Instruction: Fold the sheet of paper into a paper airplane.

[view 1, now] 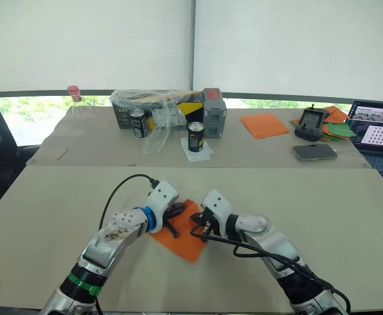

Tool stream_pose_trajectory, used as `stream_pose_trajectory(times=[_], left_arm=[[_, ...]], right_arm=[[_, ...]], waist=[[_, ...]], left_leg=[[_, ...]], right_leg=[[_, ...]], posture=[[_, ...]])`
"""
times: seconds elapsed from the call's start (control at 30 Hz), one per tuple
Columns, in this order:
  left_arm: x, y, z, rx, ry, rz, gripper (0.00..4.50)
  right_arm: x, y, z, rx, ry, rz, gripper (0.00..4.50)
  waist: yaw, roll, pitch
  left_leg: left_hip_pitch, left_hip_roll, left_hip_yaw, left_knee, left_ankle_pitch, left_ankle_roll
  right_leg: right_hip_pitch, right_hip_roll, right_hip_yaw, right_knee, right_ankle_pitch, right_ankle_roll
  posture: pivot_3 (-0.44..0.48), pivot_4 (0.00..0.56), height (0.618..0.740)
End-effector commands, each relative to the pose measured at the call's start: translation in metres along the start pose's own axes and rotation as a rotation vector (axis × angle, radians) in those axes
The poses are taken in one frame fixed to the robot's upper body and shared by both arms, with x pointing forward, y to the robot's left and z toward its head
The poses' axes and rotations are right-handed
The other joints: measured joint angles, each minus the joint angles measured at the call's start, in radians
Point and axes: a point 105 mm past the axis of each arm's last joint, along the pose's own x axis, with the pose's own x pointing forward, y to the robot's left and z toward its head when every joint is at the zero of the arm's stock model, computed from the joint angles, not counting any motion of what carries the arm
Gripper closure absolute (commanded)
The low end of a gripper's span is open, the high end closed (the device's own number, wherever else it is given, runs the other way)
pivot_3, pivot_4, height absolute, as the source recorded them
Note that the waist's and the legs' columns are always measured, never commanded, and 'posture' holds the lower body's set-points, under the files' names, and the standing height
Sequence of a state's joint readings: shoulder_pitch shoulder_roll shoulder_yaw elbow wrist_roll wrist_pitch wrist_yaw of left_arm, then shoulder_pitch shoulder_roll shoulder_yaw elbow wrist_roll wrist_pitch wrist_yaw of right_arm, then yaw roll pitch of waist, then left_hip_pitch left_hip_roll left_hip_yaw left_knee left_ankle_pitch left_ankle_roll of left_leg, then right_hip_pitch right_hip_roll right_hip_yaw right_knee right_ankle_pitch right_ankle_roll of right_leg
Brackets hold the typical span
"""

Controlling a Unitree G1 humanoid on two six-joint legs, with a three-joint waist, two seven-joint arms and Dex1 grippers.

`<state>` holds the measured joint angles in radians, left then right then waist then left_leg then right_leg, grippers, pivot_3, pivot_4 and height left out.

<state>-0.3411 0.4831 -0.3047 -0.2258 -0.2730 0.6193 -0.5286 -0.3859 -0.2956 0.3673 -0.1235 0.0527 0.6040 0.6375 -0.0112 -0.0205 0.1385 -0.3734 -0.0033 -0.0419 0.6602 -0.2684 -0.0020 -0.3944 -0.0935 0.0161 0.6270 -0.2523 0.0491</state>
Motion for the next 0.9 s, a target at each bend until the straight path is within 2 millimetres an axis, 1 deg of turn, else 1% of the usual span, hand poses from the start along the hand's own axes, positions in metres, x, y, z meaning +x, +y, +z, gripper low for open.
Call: stream_pose_trajectory(times=[0.03,0.1,0.2,0.37,0.63,0.7,0.77,0.9], left_arm=[[0.001,-0.012,0.003,0.062,-0.016,-0.05,4.49],[-0.001,-0.009,-0.002,0.071,0.006,-0.023,4.49],[-0.001,-0.009,-0.004,0.088,0.008,-0.015,4.49],[-0.001,-0.012,-0.008,0.184,0.007,-0.029,4.49],[0.001,-0.018,-0.02,0.233,0.092,-0.087,4.49],[0.001,-0.017,-0.021,0.244,0.11,-0.088,4.49],[0.0,-0.016,-0.023,0.268,0.133,-0.092,4.49],[0.0,-0.014,-0.024,0.313,0.164,-0.084,4.49]], right_arm=[[-0.005,-0.005,-0.004,0.021,0.017,-0.032,4.5],[-0.006,-0.006,-0.005,0.03,0.018,-0.042,4.5],[-0.006,-0.006,-0.005,0.036,0.016,-0.044,4.5],[-0.006,-0.006,-0.003,0.034,0.012,-0.046,4.5],[-0.011,-0.009,0.001,0.021,0.008,-0.053,4.5],[-0.012,-0.011,0.005,0.021,-0.007,-0.06,4.5],[-0.016,-0.015,0.013,0.015,-0.034,-0.074,4.5],[-0.026,-0.024,0.026,0.005,-0.073,-0.096,4.5]], waist=[[0.0,0.0,0.0],[0.0,0.0,0.0],[-0.002,0.0,0.0],[-0.002,0.0,0.0],[-0.002,0.0,0.0],[-0.002,0.0,0.0],[-0.002,0.0,0.0],[-0.002,0.0,0.0]], left_leg=[[0.0,0.0,0.0,0.0,0.0,0.0],[0.0,0.0,0.0,0.0,0.0,0.0],[0.0,0.0,0.0,0.0,0.0,0.0],[0.0,0.001,0.0,0.0,0.0,0.0],[0.0,0.001,0.0,0.0,0.0,0.0],[0.0,0.001,0.0,0.0,0.0,0.0],[0.0,0.001,0.0,0.0,0.0,0.0],[0.0,0.001,0.0,0.0,0.0,0.0]], right_leg=[[0.0,0.0,0.0,0.0,0.0,0.0],[0.0,0.0,0.0,0.0,0.0,0.0],[0.0,0.001,0.0,0.001,0.0,0.0],[0.0,0.001,0.0,0.001,0.0,0.0],[0.0,0.001,0.0,0.001,0.0,0.0],[0.0,0.001,0.0,0.002,0.0,0.0],[0.0,0.001,0.0,0.002,0.0,0.0],[-0.001,0.001,0.0,0.002,0.0,0.0]], posture=[[0.0,0.15,0.74],[0.0,0.15,0.74],[0.0,0.15,0.74],[0.0,0.15,0.74],[0.0,0.15,0.74],[0.0,0.15,0.74],[0.0,0.15,0.74],[0.0,0.15,0.74]])
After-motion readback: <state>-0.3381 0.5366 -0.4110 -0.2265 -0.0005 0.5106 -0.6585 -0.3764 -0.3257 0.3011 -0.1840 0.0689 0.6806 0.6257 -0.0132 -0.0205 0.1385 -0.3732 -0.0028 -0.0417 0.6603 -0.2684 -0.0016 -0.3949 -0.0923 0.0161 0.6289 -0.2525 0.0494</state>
